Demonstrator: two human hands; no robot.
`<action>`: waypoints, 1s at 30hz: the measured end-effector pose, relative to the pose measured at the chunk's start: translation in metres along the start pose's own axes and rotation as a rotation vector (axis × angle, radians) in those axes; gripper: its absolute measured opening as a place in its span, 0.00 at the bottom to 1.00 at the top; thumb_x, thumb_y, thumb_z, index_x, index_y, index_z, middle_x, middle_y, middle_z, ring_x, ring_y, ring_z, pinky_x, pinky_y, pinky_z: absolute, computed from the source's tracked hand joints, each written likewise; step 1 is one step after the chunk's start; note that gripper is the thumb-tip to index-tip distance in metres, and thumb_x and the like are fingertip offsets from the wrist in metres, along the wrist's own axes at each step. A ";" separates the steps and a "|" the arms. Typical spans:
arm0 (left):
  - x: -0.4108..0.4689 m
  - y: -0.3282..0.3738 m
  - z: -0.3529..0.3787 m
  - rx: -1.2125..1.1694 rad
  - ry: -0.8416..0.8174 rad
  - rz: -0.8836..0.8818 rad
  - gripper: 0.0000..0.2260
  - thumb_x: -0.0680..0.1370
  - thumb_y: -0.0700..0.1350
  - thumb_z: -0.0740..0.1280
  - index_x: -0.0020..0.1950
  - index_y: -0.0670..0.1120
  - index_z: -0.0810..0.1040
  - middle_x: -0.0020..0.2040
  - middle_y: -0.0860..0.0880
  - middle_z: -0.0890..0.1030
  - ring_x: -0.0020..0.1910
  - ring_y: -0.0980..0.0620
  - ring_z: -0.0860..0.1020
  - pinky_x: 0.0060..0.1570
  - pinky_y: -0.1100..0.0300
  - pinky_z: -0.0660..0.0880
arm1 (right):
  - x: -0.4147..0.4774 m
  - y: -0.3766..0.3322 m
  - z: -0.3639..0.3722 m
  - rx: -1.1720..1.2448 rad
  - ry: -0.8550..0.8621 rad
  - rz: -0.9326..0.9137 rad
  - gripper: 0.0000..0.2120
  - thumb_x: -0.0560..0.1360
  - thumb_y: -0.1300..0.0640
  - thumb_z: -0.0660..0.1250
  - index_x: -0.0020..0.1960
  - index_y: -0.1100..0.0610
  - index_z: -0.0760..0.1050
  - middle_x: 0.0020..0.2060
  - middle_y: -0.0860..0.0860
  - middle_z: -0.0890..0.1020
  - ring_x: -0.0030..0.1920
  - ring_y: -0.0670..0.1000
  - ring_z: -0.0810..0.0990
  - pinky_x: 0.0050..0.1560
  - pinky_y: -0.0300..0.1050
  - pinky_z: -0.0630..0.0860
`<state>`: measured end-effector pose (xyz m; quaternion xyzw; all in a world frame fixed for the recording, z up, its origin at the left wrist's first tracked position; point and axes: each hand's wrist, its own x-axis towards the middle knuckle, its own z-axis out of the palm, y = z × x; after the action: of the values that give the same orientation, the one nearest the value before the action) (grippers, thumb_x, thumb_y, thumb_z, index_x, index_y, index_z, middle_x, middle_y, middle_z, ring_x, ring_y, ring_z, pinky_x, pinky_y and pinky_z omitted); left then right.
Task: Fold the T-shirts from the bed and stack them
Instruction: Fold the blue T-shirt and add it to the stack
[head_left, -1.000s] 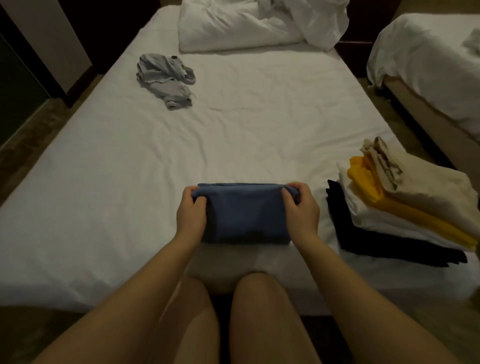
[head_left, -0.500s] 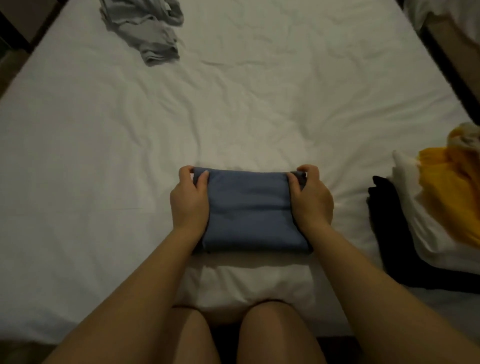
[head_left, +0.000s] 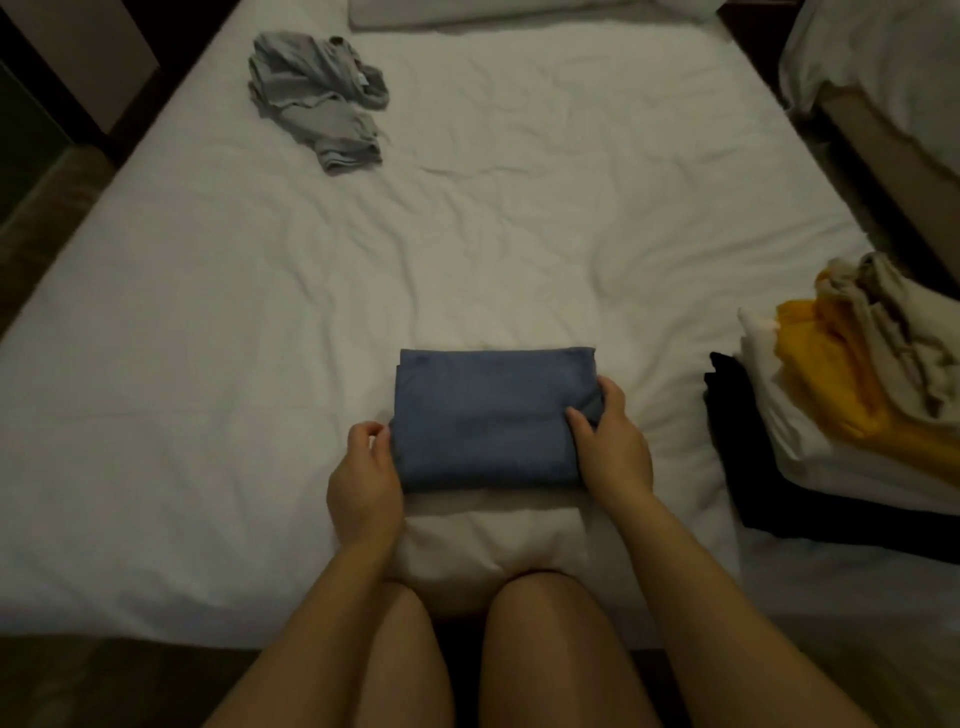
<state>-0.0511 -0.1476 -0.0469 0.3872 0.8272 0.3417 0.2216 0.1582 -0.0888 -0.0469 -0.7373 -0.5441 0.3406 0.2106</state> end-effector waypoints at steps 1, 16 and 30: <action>0.006 -0.002 -0.003 -0.003 0.004 0.008 0.13 0.82 0.48 0.54 0.55 0.42 0.73 0.46 0.43 0.78 0.44 0.46 0.74 0.41 0.58 0.66 | 0.001 0.000 -0.001 0.011 -0.008 -0.002 0.25 0.79 0.49 0.58 0.73 0.48 0.55 0.59 0.60 0.77 0.56 0.63 0.76 0.48 0.48 0.71; 0.006 0.044 -0.016 -0.259 -0.466 0.123 0.32 0.76 0.46 0.67 0.75 0.58 0.55 0.74 0.50 0.61 0.70 0.47 0.64 0.62 0.60 0.63 | -0.024 -0.022 -0.028 0.233 -0.080 -0.205 0.26 0.79 0.60 0.60 0.74 0.49 0.57 0.71 0.53 0.66 0.70 0.53 0.65 0.61 0.35 0.61; -0.115 0.196 -0.068 -0.406 -0.522 0.475 0.31 0.73 0.50 0.69 0.73 0.59 0.60 0.72 0.55 0.65 0.68 0.50 0.68 0.65 0.51 0.70 | -0.108 -0.018 -0.242 0.428 0.285 -0.478 0.32 0.74 0.57 0.69 0.73 0.47 0.60 0.60 0.39 0.66 0.61 0.40 0.65 0.57 0.34 0.65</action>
<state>0.0711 -0.1742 0.1552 0.5897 0.5463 0.4302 0.4108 0.3044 -0.1707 0.1596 -0.5682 -0.5828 0.2818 0.5080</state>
